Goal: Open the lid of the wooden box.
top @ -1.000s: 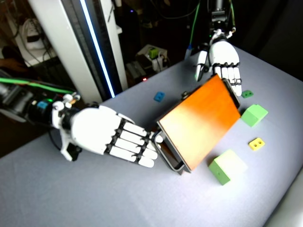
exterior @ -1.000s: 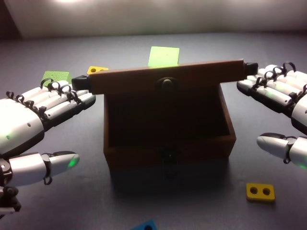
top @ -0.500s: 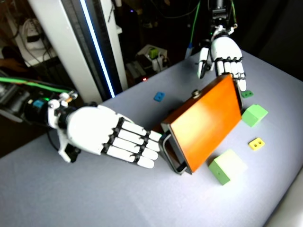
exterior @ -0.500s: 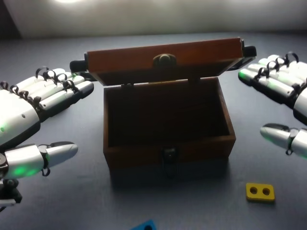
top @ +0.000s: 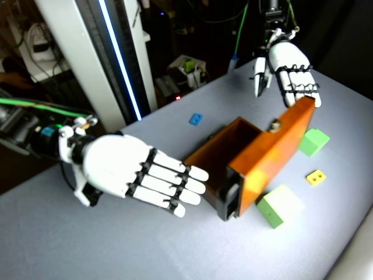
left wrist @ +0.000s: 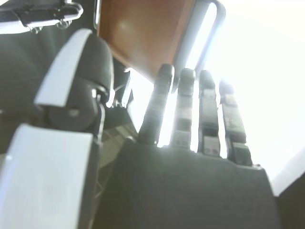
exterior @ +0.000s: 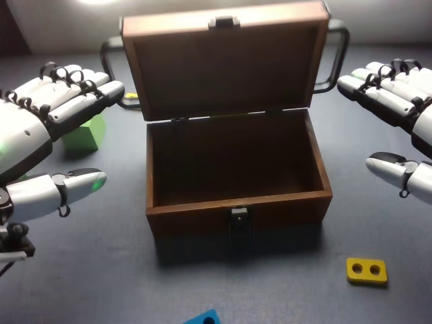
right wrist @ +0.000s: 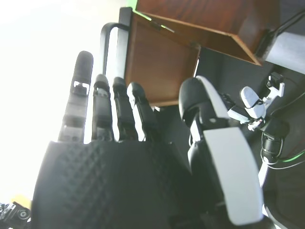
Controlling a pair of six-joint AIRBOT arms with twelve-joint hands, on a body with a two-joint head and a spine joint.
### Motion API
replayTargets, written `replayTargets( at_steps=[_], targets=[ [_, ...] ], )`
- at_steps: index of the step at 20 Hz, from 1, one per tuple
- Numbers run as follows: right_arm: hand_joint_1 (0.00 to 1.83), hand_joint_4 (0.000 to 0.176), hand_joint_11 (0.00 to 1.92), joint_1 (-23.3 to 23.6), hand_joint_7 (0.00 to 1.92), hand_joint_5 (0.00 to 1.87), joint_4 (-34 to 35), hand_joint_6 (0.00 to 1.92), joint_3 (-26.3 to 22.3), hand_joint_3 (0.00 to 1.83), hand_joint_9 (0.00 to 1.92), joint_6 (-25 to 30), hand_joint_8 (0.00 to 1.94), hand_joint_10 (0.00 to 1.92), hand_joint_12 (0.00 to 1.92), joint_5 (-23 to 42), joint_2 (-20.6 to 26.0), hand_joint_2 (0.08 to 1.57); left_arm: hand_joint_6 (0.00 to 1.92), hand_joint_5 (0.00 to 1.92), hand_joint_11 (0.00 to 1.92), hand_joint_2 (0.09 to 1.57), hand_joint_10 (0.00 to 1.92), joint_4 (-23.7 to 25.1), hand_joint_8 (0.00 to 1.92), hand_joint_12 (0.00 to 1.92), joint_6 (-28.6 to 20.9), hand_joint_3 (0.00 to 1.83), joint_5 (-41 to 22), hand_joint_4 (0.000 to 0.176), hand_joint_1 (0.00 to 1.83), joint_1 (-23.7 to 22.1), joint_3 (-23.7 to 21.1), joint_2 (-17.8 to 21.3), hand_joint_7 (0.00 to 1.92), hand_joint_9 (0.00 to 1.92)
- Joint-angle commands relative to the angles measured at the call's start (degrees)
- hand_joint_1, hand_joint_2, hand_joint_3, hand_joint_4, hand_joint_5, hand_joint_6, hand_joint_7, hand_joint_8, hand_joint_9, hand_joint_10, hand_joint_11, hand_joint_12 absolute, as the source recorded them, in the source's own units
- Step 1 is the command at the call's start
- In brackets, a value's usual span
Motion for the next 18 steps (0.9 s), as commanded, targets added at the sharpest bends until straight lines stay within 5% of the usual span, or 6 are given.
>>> replayTargets(
  at_steps=[1, 8, 9, 10, 14, 18],
  targets=[
    [0.61, 0.000, 0.00, 0.95, 0.00, 0.00, 0.09, 0.00, 0.37, 0.00, 0.00, 0.21, 0.00, 0.00, 0.06, 6.89, 0.11, 1.43, 0.00, 0.00, 0.00, 1.35, 0.00, -1.49, 0.00, 0.00, 0.14, 0.00, -5.29, 0.045, 0.40, -1.13, 0.61, -0.42, 0.00, 0.00],
    [0.71, 0.000, 0.01, 1.81, 0.00, 0.00, 0.42, 0.00, 0.83, 0.00, 0.00, 0.20, 0.00, 0.00, 0.01, 6.99, -0.06, 1.43, 0.00, 0.00, 0.00, 1.34, 0.00, -0.98, 0.00, 0.00, 0.13, 0.00, -4.40, 0.056, 0.38, -2.71, 1.23, -0.70, 0.00, 0.00],
    [0.72, 0.000, 0.02, 1.81, 0.00, 0.00, 0.36, 0.00, 0.40, 0.00, 0.00, 0.20, 0.00, 0.00, 0.01, 7.65, 0.50, 1.42, 0.00, 0.00, 0.00, 1.34, 0.00, -0.77, 0.00, 0.00, 0.13, 0.00, -5.15, 0.039, 0.35, -2.70, 0.92, -0.45, 0.00, 0.00],
    [0.67, 0.000, 0.00, 1.77, 0.00, 0.00, 0.35, 0.00, -0.14, 0.00, 0.00, 0.20, 0.00, 0.00, 0.24, 8.55, 1.00, 1.43, 0.00, 0.00, 0.00, 1.34, 0.00, -0.53, 0.00, 0.00, 0.13, 0.00, -5.90, 0.010, 0.35, -2.70, 0.56, -0.10, 0.00, 0.00],
    [0.51, 0.000, 0.00, 0.69, 0.00, 0.00, -0.02, 0.00, -2.24, 0.00, 0.03, 0.14, 0.00, 0.01, 1.10, 11.88, 3.28, 1.44, 0.00, 0.00, 0.00, 1.35, 0.00, -0.22, 0.00, 0.00, 0.14, 0.00, -8.63, 0.005, 0.31, -2.33, -0.54, 1.22, 0.00, 0.00],
    [0.54, 0.000, 0.00, -0.55, 0.02, 0.00, -0.07, 0.00, -3.84, 0.00, 0.09, -0.16, 0.01, 0.05, 1.28, 15.19, 4.85, 1.42, 0.00, 0.00, 0.00, 1.34, 0.00, -0.26, 0.00, 0.00, 0.16, 0.00, -10.39, 0.000, 0.41, -1.84, -1.03, 1.72, 0.00, 0.00]
  ],
)
